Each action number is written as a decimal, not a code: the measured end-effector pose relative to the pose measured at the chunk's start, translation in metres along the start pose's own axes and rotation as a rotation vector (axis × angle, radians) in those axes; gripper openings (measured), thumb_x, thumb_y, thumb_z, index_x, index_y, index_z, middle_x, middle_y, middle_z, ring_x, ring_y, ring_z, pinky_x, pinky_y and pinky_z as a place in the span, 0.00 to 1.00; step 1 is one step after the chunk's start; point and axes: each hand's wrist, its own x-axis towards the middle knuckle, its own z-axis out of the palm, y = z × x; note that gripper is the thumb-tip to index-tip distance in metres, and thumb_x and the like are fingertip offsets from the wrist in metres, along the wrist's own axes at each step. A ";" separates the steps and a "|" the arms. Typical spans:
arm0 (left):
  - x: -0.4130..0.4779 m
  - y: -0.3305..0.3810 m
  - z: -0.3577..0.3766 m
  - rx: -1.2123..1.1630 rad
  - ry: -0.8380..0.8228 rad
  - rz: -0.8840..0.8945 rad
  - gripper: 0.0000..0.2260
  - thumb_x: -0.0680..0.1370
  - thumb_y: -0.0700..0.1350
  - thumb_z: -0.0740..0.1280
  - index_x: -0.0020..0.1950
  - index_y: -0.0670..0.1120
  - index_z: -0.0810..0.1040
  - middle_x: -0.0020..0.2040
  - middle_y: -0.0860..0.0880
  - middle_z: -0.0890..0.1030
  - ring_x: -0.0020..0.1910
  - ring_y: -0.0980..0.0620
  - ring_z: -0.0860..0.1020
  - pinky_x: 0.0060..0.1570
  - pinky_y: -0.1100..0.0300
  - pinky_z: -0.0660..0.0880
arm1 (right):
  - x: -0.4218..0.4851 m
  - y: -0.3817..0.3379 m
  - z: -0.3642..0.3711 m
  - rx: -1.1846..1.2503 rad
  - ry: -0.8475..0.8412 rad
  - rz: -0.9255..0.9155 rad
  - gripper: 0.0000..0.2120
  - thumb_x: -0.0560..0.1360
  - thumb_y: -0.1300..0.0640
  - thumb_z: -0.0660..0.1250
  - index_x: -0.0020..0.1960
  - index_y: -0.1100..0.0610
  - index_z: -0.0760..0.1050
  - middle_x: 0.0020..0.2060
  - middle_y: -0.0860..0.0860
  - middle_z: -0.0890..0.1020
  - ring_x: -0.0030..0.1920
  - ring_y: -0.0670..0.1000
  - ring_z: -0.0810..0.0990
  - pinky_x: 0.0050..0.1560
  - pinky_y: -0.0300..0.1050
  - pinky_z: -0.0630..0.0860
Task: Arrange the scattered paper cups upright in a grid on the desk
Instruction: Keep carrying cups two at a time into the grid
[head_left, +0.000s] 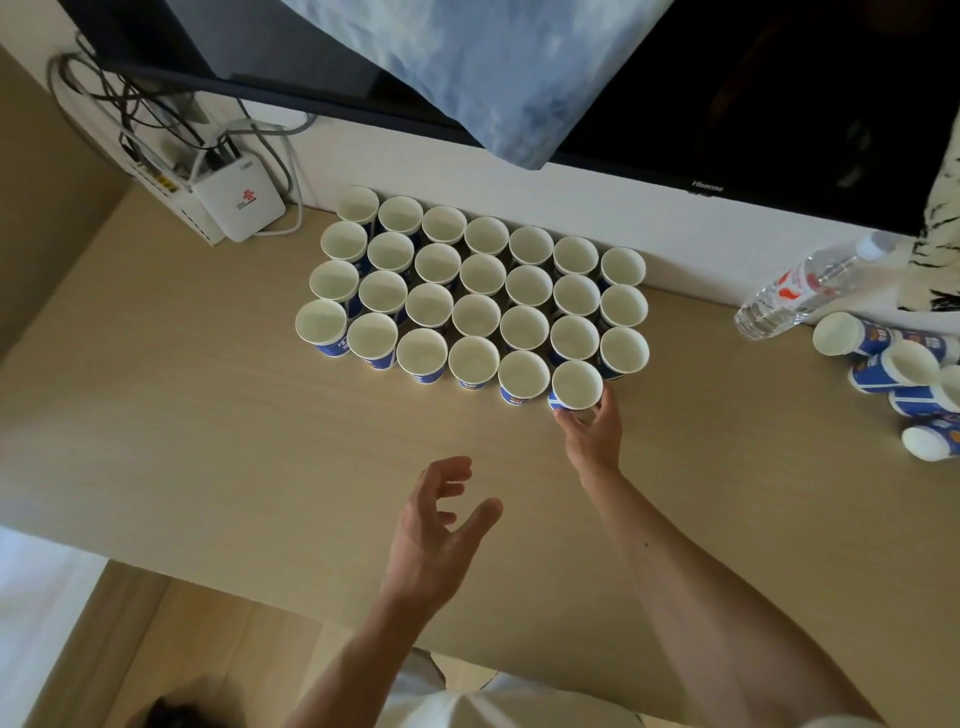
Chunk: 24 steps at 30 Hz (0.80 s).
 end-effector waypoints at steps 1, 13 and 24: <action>-0.001 -0.001 -0.002 0.001 -0.003 0.002 0.25 0.67 0.64 0.70 0.61 0.58 0.75 0.59 0.62 0.80 0.58 0.63 0.77 0.54 0.55 0.78 | -0.001 0.001 0.000 -0.007 -0.001 0.008 0.30 0.70 0.61 0.77 0.69 0.52 0.70 0.59 0.49 0.81 0.52 0.49 0.82 0.46 0.32 0.78; 0.001 -0.002 0.002 0.023 -0.197 0.073 0.23 0.67 0.64 0.69 0.59 0.58 0.75 0.57 0.61 0.79 0.55 0.66 0.76 0.52 0.58 0.78 | -0.076 0.000 -0.027 0.080 0.220 0.148 0.38 0.73 0.65 0.73 0.78 0.55 0.61 0.67 0.55 0.74 0.66 0.51 0.75 0.54 0.30 0.73; -0.010 0.057 0.089 0.005 -0.371 0.245 0.13 0.75 0.42 0.74 0.58 0.47 0.78 0.57 0.53 0.81 0.54 0.55 0.80 0.43 0.73 0.73 | -0.147 -0.056 -0.141 0.479 0.429 -0.005 0.27 0.73 0.69 0.73 0.70 0.62 0.70 0.61 0.55 0.77 0.60 0.51 0.77 0.48 0.28 0.76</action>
